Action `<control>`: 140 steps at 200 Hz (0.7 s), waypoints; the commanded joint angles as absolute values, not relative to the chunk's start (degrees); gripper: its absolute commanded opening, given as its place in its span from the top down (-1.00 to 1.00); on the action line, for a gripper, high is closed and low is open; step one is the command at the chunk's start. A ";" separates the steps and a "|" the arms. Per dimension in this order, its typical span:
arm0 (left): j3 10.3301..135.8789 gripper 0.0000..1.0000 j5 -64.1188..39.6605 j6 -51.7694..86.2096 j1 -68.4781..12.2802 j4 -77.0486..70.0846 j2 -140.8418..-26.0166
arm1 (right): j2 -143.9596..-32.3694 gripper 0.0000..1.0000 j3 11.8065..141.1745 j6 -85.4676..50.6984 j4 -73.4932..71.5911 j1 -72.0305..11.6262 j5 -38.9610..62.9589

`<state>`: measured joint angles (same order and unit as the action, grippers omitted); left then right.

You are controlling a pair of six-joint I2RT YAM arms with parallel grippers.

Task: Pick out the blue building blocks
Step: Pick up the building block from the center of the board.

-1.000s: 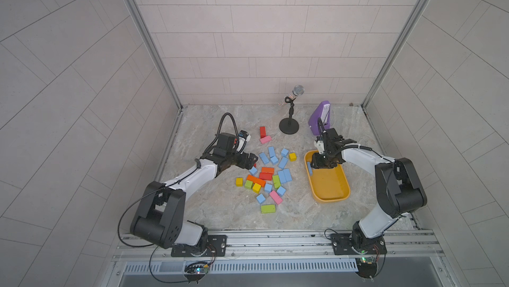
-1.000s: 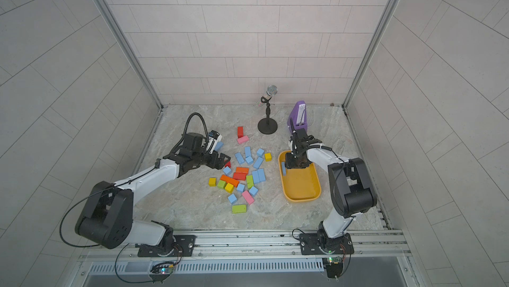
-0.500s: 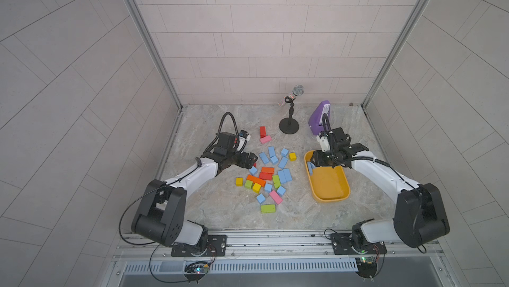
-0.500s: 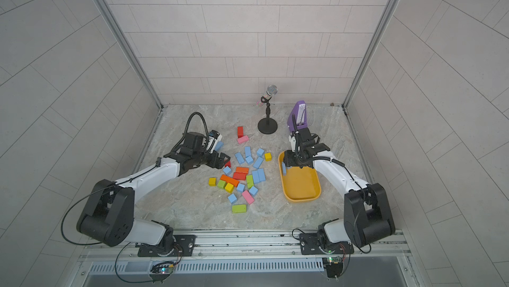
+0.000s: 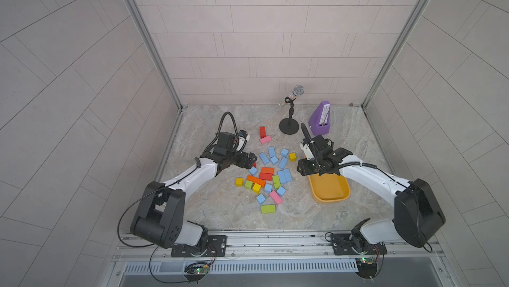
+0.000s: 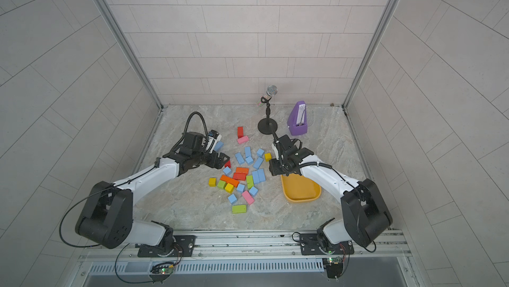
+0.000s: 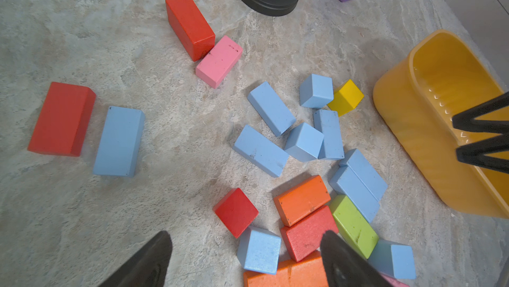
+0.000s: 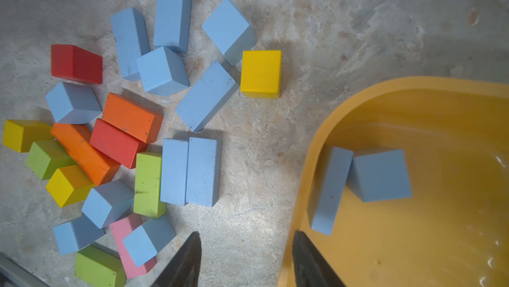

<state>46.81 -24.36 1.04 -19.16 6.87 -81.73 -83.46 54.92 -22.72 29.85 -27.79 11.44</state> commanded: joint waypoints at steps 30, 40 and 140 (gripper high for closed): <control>48.21 -0.82 -21.18 0.33 -19.32 7.56 -79.45 | -88.41 -0.12 58.27 -22.41 32.93 -27.33 5.32; 48.19 -0.82 -21.25 -0.25 -19.32 7.77 -79.32 | -88.58 -0.13 58.53 -22.36 33.33 -27.29 5.02; 49.28 -0.93 -9.16 0.17 -17.03 8.24 -76.51 | -93.04 -0.13 72.38 -17.80 39.57 -33.24 0.44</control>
<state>47.92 -13.78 0.19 -18.26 8.47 -78.74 -88.64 68.66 -20.12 37.67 -32.03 2.31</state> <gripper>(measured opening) 0.960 0.566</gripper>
